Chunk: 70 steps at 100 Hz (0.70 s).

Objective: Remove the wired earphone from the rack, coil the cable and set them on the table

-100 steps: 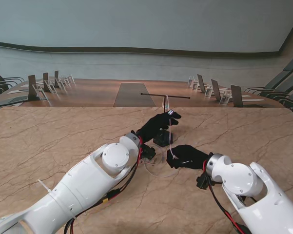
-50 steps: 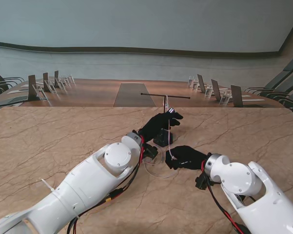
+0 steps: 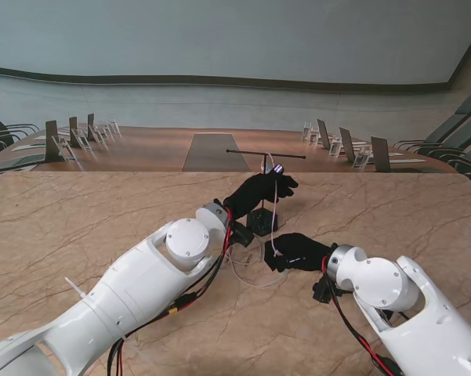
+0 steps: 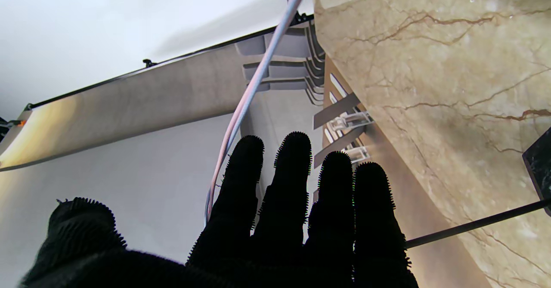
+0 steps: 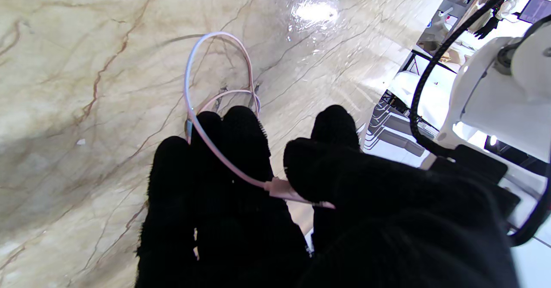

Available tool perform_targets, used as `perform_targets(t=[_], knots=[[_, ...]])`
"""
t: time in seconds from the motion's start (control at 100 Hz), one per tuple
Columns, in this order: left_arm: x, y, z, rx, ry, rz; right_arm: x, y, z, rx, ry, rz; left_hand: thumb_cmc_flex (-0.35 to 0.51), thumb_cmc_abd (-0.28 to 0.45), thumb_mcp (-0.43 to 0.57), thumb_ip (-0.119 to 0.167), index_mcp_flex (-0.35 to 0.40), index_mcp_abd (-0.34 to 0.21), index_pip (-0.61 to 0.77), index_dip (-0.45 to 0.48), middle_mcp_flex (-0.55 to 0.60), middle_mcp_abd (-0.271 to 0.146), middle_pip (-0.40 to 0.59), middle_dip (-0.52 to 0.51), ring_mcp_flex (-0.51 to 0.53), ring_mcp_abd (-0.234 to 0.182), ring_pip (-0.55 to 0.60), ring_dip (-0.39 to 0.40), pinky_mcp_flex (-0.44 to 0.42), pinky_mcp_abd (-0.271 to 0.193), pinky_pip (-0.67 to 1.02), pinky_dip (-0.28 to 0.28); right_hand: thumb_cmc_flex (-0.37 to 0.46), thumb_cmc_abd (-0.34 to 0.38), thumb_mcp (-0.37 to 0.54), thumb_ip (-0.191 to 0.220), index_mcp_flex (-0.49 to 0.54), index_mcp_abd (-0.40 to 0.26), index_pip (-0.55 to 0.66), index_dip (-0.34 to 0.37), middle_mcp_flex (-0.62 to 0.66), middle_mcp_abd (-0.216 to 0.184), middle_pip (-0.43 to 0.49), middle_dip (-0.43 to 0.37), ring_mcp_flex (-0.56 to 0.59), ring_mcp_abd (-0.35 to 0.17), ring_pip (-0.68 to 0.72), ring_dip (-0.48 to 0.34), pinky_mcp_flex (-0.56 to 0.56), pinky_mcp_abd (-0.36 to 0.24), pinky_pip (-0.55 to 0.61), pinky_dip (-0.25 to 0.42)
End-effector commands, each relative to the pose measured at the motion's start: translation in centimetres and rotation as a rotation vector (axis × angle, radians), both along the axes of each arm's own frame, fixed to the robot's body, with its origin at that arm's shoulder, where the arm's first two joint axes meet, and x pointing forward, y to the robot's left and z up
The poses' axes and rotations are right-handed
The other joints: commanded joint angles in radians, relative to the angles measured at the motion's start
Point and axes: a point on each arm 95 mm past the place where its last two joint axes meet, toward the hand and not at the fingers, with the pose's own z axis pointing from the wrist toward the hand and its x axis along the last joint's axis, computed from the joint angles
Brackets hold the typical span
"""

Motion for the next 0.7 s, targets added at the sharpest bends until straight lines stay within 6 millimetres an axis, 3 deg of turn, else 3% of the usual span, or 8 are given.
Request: perform_targets(t=[0.0,0.69], knots=[[0.3,0.2,0.5,0.004,-0.005,-0.002,0.0,0.3,0.0,0.001,0.004,0.007,0.008,0.046,-0.010,0.010,0.012,-0.002,-0.016,-0.013,0.024,0.009,0.006,-0.006,0.010,0.011,0.010,-0.010,0.003,-0.005,0.019,-0.013,-0.036,-0.033,0.015,0.025,0.051,0.016,0.074,0.001,0.020,0.104,0.037,0.014,0.052,-0.017,0.044,0.017,0.007,-0.022,0.041,0.023],[2.1,1.9,2.5,0.019,-0.079,0.008,1.6,1.1,1.1,0.016,-0.004,0.031,0.072,0.074,-0.010,0.008,-0.002,-0.007,-0.011,0.002,0.028,0.005,0.008,0.004,0.024,0.016,0.011,-0.002,0.013,-0.001,0.026,-0.014,-0.042,-0.042,0.030,0.031,0.058,0.020,0.079,-0.006,0.030,0.114,0.049,0.022,0.064,-0.005,0.059,0.022,0.014,-0.009,0.060,0.029]])
